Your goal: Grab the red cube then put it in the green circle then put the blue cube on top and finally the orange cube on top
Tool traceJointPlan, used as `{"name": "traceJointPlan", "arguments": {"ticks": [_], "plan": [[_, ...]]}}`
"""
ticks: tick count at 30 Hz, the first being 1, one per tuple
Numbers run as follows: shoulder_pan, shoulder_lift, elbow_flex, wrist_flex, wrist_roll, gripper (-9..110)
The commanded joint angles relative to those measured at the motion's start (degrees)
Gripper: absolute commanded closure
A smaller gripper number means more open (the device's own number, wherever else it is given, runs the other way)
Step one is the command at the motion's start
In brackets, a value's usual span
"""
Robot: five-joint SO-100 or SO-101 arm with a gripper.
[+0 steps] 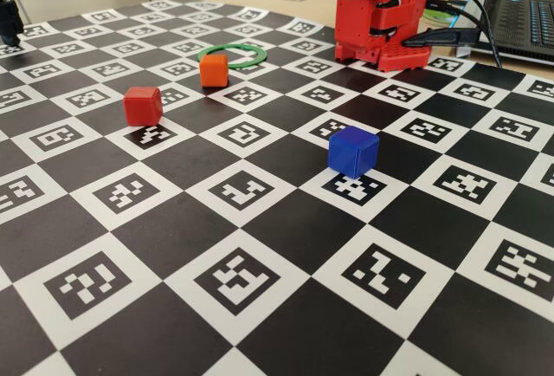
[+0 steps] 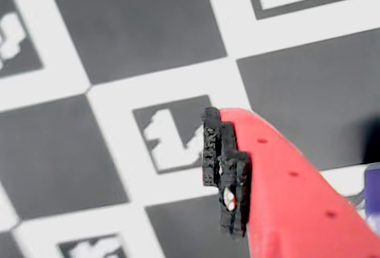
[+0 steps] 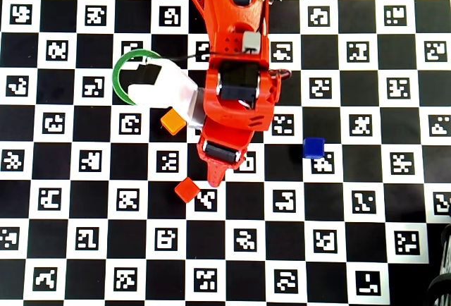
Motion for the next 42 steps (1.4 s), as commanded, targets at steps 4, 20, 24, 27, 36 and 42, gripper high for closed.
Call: {"name": "traceJointPlan", "arguments": {"ticks": [4,20,24,27,36,42], "plan": [[2.99,-2.02,-2.55,-3.69,-3.69,62],[5.71,-6.50,7.21,-13.54,-16.96,60],[5.98,-8.53,10.11,-17.49,-15.73,60],[6.33,-10.63,11.25,-20.30,-14.94,60],[9.05,-13.10,12.57,-25.05,-13.97,53],[9.58,-14.85,13.97,-27.33,-14.94,53]]}}
